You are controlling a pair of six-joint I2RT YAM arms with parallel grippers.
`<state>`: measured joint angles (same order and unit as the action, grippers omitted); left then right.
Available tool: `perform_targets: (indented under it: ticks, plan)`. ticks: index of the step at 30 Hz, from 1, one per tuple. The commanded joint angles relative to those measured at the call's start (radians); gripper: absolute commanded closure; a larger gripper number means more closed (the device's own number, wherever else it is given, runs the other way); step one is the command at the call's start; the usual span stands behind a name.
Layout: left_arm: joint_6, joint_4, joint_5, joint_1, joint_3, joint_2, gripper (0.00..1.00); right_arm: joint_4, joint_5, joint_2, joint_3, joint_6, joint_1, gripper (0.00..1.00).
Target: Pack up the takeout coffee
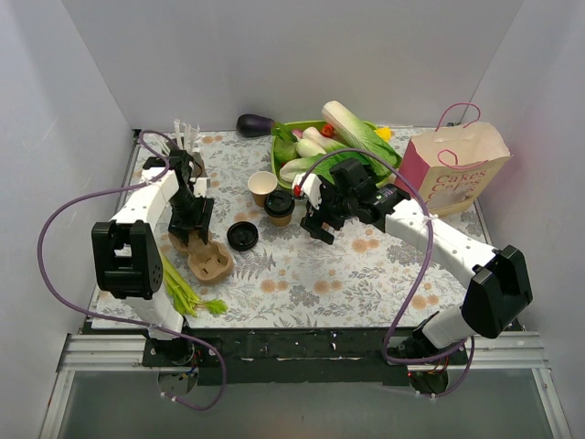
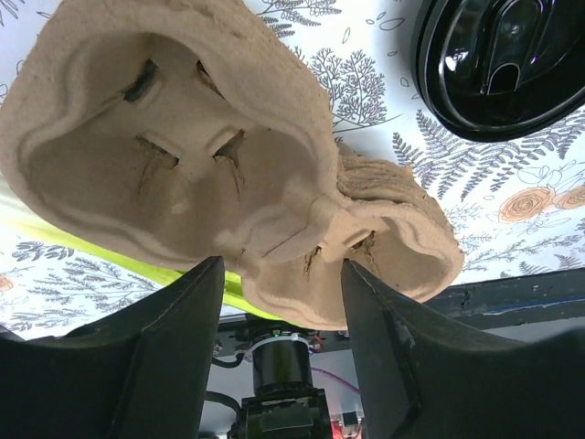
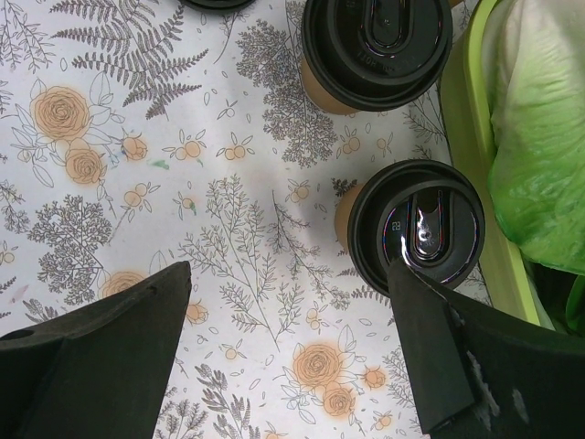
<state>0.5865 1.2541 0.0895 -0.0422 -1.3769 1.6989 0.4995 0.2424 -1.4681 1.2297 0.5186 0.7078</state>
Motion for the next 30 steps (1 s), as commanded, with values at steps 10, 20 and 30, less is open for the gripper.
perform_targets:
  ticks: [10,20,30]
  plan:
    - [0.006,0.015,0.007,0.005,-0.027,0.047,0.47,-0.021,0.023,-0.008,0.042,-0.009,-0.002,0.05]
    - [-0.004,0.018,0.026,0.005,-0.016,0.080,0.49,-0.029,0.028,-0.018,0.042,-0.008,-0.002,0.05]
    - [-0.076,0.047,0.029,0.005,-0.056,0.087,0.65,-0.036,0.029,-0.021,0.036,-0.006,-0.002,0.05]
